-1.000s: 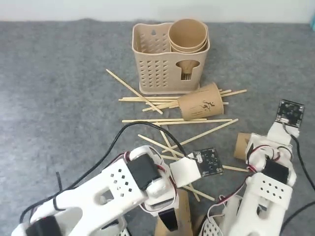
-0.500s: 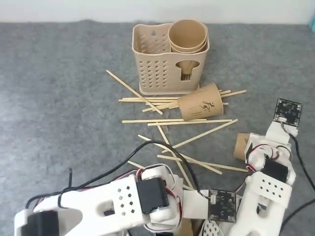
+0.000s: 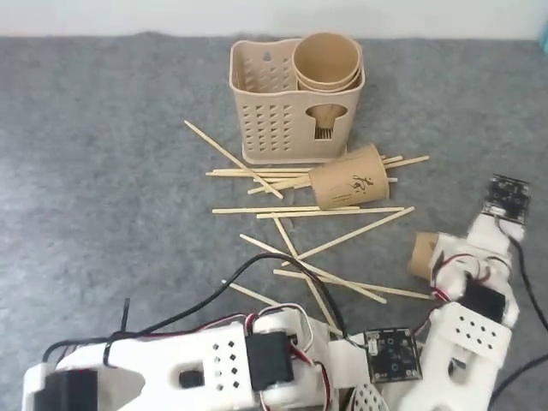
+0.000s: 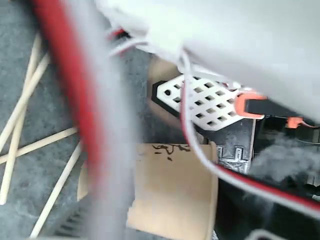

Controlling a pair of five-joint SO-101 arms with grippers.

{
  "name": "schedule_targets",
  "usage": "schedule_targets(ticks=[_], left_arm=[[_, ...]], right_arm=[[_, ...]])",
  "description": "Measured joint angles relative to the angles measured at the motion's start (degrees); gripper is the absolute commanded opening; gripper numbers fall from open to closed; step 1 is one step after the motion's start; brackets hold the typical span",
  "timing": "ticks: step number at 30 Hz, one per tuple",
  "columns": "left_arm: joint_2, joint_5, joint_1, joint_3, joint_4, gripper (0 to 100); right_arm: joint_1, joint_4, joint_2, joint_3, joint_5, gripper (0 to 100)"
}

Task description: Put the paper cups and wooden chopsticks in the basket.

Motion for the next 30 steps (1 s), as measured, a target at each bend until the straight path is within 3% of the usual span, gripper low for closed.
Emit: schedule_targets(ticks=[4, 9, 16, 25, 30], left_arm=[[0.0, -0.5, 0.0, 0.0, -0.1, 42], [0.0, -2.1, -1.1, 0.0, -0.1, 42], [0.3, -7.8, -7.5, 1.0, -0.4, 42], [0.1, -14.4, -11.8, 0.9, -2.8, 42], [0.1, -14.9, -12.0, 0.4, -1.9, 42]], right_arm=[[13.5, -2.8, -0.1, -0.5, -5.2, 1.0], [31.7, -5.8, -0.2, -3.4, -5.7, 1.0], [46.3, -6.4, -0.7, -13.5, -4.5, 1.0], [48.2, -8.4, -0.8, -16.4, -6.2, 1.0], [45.2, -8.6, -0.7, -15.4, -6.3, 1.0]])
